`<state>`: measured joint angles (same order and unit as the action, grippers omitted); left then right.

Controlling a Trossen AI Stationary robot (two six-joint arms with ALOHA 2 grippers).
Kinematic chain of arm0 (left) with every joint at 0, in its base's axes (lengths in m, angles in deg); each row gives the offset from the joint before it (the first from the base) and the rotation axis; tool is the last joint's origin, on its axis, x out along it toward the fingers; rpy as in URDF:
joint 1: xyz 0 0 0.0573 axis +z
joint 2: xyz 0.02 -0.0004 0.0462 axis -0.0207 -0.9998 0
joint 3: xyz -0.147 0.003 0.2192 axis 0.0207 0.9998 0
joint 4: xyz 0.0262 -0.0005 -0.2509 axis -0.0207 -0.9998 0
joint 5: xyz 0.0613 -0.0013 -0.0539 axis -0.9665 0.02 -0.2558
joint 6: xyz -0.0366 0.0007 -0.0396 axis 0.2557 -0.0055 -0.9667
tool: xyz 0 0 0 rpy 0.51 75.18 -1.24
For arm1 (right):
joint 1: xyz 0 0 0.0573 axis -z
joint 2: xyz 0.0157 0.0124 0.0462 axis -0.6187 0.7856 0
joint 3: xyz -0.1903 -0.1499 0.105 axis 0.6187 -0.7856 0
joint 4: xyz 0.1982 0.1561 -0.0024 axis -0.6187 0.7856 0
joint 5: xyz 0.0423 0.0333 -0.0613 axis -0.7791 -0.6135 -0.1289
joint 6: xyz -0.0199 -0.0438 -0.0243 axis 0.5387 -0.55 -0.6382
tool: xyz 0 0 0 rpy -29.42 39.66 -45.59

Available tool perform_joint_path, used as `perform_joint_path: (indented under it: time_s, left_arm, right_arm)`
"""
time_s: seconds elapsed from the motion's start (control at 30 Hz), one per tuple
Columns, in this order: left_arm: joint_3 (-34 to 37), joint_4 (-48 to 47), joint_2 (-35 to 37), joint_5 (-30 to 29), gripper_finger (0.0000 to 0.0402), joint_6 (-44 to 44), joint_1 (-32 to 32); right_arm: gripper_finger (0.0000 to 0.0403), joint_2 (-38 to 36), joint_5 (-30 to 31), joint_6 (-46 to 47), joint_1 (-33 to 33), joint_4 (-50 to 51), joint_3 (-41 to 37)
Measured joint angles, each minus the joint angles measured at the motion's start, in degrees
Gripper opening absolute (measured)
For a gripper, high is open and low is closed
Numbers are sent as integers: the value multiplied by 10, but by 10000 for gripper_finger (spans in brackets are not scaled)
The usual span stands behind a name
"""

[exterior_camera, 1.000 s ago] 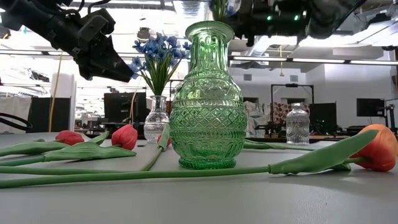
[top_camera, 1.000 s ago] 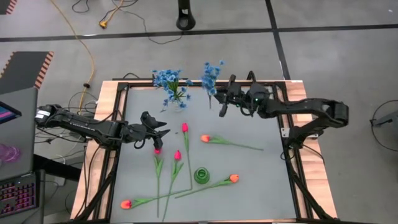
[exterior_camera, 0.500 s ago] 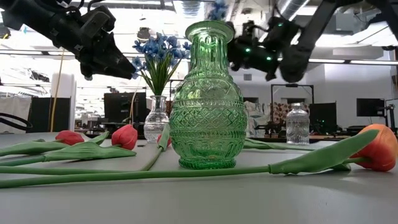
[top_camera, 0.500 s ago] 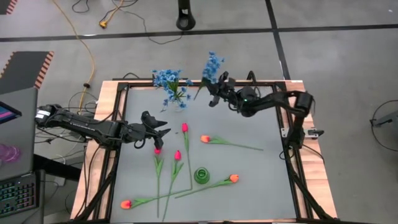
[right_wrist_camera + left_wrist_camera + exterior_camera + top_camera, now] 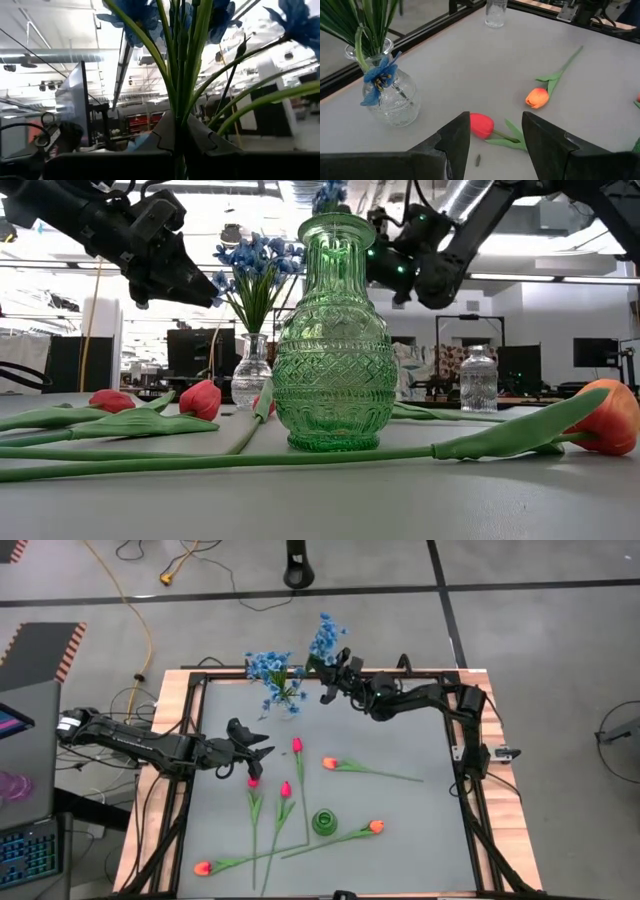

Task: Sort flowers into vase by color
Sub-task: Put the blue flowers into the top left transparent vase

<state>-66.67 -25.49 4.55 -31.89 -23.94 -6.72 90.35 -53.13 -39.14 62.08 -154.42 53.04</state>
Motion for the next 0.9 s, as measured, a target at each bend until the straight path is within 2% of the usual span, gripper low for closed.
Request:
perform_joint_path:
  time_s: [0.57, 0.9]
  left_arm:
    - [0, 11, 0, 0, 167, -4, 0]
    - [0, 11, 0, 0, 167, -4, 0]
  right_arm:
    - [41, -1, 3, -63, -23, 92, 58]
    - [41, 10, 7, -131, -44, 96, 65]
